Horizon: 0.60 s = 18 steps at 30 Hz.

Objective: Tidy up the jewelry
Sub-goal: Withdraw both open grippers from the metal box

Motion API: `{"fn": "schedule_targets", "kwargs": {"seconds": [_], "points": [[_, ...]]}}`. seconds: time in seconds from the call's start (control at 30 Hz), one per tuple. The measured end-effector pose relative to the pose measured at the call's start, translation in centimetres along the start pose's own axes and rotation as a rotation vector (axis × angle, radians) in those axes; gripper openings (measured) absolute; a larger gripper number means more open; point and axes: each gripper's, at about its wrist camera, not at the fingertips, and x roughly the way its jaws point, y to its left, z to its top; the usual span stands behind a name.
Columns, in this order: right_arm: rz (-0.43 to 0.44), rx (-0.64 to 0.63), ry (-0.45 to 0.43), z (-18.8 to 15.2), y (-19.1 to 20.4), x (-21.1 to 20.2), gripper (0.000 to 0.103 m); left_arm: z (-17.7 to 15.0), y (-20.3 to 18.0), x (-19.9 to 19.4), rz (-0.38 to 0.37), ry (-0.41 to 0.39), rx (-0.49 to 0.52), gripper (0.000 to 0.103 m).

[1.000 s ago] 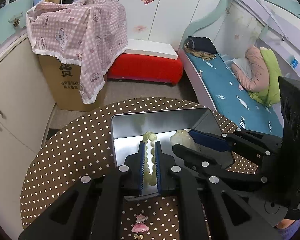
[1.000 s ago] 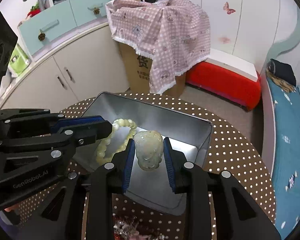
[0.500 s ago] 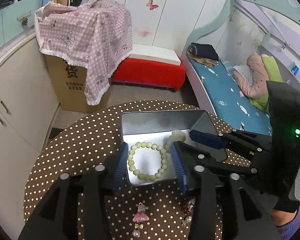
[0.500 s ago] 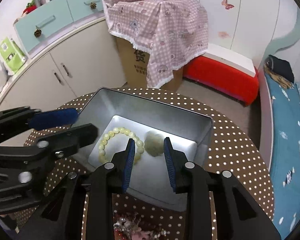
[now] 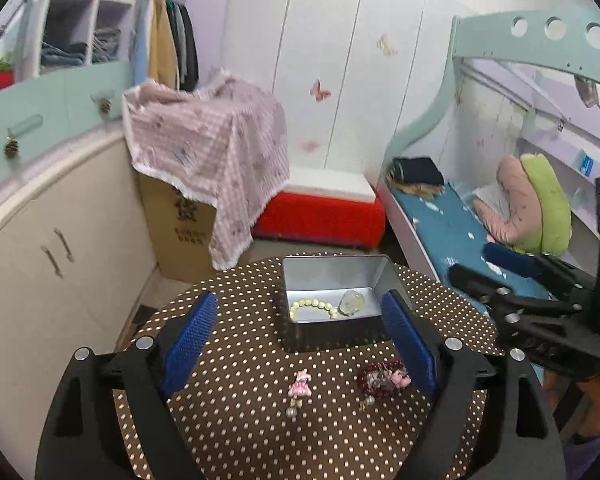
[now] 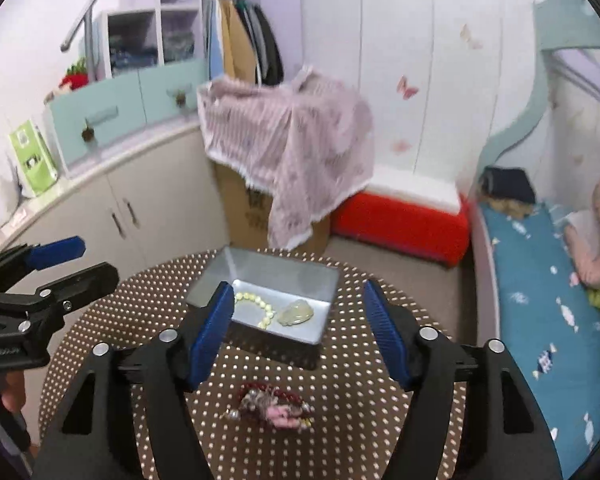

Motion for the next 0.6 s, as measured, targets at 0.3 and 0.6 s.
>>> {"fn": "schedule_targets", "kwargs": {"seconds": [0.3, 0.6], "points": [[-0.064, 0.006, -0.077, -3.4, 1.0, -6.1, 0.07, -3.8, -0.7, -4.3, 0.075, -0.058, 0.016, 0.082], [-0.049, 0.032, 0.004, -6.6, 2.0, -4.3, 0.07, -6.5, 0.2, -2.8, 0.074, 0.013, -0.004, 0.082]]}}
